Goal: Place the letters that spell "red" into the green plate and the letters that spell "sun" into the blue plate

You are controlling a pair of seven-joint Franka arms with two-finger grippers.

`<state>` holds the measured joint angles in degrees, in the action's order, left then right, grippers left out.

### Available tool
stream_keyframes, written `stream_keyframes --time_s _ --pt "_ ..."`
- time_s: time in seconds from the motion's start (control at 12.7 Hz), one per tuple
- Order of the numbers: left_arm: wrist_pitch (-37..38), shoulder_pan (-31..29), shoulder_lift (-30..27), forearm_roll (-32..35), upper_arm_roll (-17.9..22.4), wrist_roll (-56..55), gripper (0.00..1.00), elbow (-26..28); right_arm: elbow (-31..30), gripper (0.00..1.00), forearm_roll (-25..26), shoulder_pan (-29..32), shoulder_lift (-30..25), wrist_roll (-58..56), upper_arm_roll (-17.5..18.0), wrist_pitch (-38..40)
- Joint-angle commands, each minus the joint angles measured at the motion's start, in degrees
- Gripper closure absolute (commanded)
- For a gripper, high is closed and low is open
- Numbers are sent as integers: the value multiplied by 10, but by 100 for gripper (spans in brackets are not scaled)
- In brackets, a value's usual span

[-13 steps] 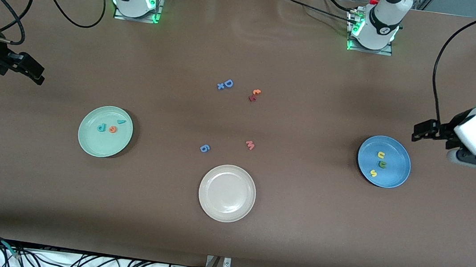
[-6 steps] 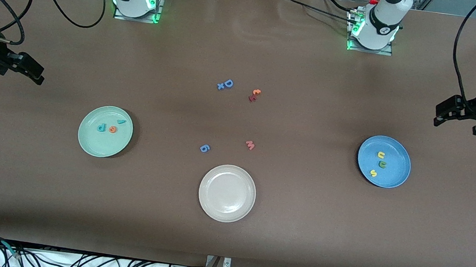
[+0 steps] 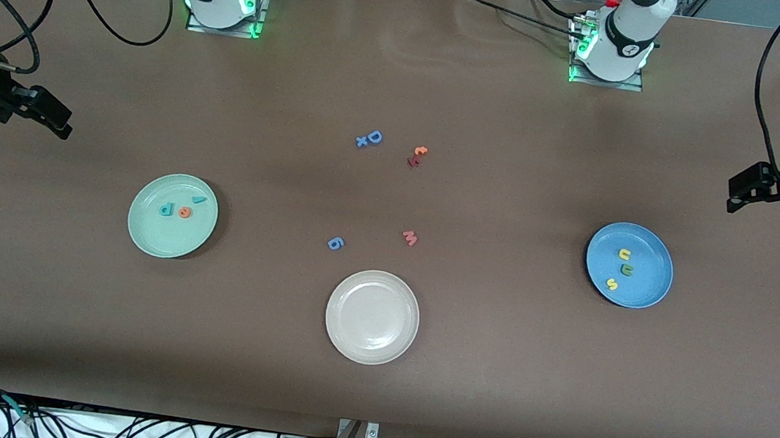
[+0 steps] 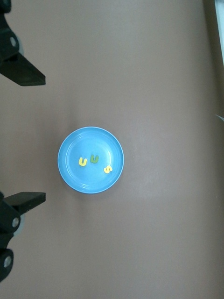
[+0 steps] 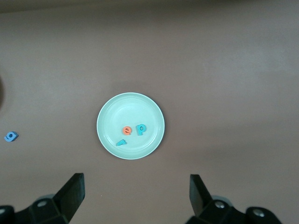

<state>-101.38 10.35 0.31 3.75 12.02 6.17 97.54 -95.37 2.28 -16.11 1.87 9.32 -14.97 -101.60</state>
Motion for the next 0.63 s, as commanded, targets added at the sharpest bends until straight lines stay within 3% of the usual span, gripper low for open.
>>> stream_keyframes --time_s 0.0,0.55 --pt "-7 -8 -7 -14 -8 10 0 6 11 1 -2 3 3 -6 0 10" --pt "15 -3 -8 -25 -9 10 0 3 11 1 -2 3 3 -6 0 10"
